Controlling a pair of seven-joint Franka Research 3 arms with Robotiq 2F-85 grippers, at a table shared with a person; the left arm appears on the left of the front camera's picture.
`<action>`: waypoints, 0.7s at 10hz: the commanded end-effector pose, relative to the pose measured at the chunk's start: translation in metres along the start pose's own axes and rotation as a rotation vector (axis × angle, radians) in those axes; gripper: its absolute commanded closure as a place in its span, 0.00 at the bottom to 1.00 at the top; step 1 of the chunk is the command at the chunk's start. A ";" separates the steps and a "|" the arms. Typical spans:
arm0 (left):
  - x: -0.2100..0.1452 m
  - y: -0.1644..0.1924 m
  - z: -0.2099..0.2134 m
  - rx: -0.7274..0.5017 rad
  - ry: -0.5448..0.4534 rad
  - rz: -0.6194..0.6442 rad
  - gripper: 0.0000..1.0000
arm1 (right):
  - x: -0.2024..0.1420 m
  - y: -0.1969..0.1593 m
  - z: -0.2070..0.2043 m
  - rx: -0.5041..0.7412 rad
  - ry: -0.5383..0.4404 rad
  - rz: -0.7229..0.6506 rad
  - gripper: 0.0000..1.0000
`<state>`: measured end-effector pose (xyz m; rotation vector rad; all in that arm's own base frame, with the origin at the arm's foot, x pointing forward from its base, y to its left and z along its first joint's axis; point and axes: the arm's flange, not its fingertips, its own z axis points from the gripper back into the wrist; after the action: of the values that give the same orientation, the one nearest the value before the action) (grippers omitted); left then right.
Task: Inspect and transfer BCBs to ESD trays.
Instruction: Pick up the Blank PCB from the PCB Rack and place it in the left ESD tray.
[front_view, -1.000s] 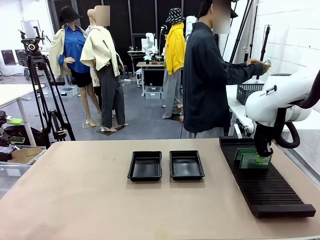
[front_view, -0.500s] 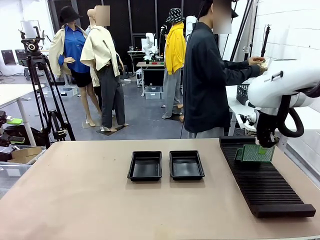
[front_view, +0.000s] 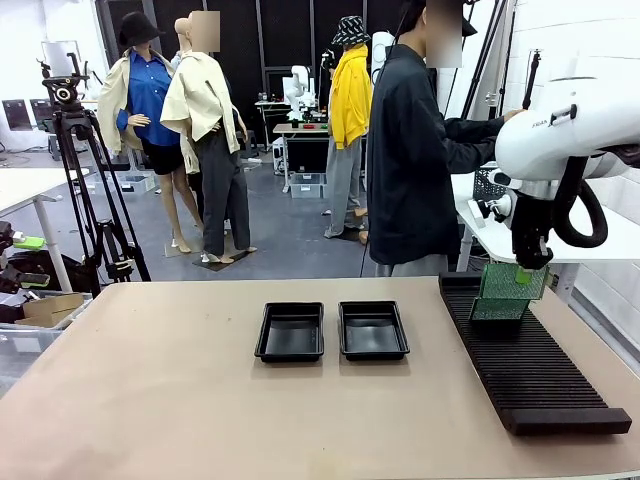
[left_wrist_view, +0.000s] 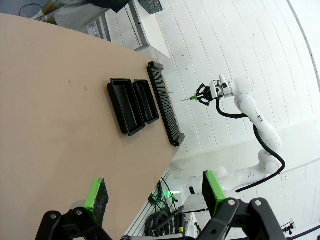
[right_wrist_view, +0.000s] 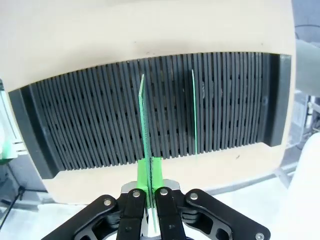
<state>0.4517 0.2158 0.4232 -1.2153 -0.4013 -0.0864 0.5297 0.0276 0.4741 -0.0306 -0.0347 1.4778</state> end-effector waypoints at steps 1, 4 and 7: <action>0.000 -0.002 0.001 0.008 -0.002 0.016 0.00 | 0.006 0.002 0.011 0.025 0.036 -0.060 1.00; 0.000 -0.002 0.001 0.008 -0.002 0.016 0.00 | 0.022 0.000 0.024 0.078 0.029 -0.252 1.00; 0.000 -0.002 0.001 0.008 -0.002 0.016 0.00 | 0.050 0.006 0.034 0.120 -0.014 -0.564 1.00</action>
<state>0.4517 0.2158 0.4232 -1.2153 -0.4013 -0.0865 0.5225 0.0621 0.5018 0.0391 0.0403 1.0335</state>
